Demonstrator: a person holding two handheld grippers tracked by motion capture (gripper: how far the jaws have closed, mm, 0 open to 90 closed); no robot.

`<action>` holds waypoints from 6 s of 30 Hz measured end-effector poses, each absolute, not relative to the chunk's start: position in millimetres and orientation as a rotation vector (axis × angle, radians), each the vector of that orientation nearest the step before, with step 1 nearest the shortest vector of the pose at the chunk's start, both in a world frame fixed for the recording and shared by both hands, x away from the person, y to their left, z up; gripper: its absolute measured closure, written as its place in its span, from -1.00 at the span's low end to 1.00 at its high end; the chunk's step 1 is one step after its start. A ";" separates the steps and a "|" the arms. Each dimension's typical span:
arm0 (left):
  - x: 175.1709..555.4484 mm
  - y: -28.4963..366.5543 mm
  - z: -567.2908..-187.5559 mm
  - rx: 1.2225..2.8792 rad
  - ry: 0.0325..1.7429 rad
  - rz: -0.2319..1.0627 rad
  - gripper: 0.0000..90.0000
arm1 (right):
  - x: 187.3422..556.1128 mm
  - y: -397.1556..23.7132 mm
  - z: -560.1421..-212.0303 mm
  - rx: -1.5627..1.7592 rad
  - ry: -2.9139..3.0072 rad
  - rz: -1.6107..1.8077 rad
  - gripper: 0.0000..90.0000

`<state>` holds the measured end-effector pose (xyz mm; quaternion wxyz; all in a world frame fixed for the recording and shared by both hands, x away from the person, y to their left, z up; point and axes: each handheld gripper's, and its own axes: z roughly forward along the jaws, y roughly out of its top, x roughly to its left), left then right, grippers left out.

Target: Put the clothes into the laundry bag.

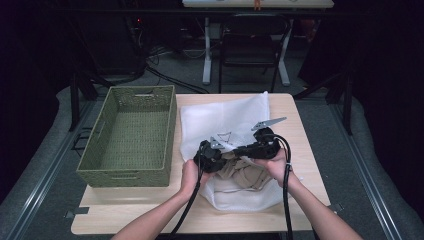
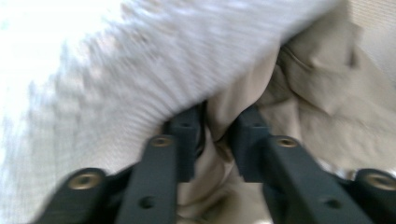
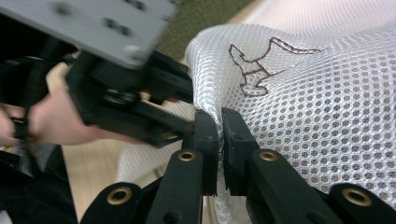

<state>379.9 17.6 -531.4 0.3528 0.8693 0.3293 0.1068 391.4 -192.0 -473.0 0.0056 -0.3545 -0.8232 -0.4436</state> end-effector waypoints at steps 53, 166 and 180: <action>353.8 11.3 -508.7 2.269 0.776 0.320 -0.08 | 392.7 -199.2 -473.4 -1.145 -2.546 -1.392 0.91; 332.8 56.3 -517.4 2.415 0.653 0.477 0.84 | 376.5 -198.1 -468.3 -1.091 -2.737 -1.110 0.88; 316.3 55.2 -513.7 2.376 0.609 0.398 0.28 | 366.3 -193.7 -485.4 -1.083 -2.786 -0.981 0.89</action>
